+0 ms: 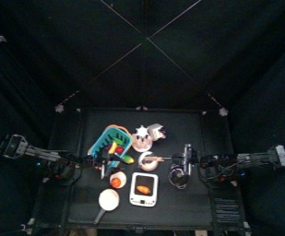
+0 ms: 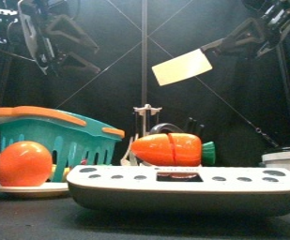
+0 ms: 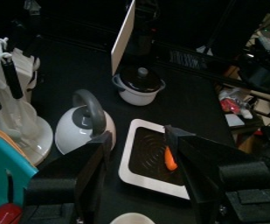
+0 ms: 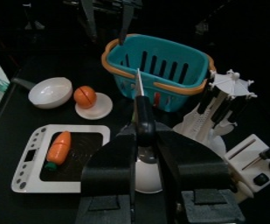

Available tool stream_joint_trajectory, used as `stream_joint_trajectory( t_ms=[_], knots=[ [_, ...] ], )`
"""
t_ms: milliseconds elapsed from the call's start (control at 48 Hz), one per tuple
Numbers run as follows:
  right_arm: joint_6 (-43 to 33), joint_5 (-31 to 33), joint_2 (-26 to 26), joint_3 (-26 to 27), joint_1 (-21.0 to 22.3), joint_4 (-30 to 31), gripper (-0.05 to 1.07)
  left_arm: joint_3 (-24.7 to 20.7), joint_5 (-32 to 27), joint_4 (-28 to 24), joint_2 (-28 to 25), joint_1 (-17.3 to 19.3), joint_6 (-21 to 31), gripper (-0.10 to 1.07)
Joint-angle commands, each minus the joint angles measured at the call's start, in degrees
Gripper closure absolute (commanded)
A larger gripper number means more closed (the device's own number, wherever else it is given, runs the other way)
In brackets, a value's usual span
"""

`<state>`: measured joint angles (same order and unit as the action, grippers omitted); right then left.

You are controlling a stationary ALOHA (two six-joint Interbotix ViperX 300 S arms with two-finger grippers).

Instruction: Grab cleaver with other hand

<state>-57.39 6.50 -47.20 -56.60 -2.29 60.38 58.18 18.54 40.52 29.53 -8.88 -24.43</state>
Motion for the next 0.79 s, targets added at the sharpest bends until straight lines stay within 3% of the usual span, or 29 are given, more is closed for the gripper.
stream_joint_trajectory(
  t_ms=[0, 292, 521, 771],
  knots=[
    [-0.1, -1.1, 0.3, 2.1, 0.1, 0.0, 0.53, -1.1, 0.5, -0.2, -0.1, 0.2, -0.3, 0.1],
    [0.1, -5.4, 0.8, 1.4, 0.2, 1.1, 0.53, -0.8, 5.2, -4.3, -1.1, 0.5, -0.4, 0.09],
    [0.0, -10.7, 2.0, 1.1, 1.8, 2.1, 0.53, -2.2, 9.9, -12.5, -7.6, -0.9, -0.3, 0.09],
    [0.1, -16.3, 4.6, 0.4, 6.8, 2.0, 0.53, -3.2, 22.6, -17.9, -14.1, -1.4, -0.2, 0.09]
  ],
)
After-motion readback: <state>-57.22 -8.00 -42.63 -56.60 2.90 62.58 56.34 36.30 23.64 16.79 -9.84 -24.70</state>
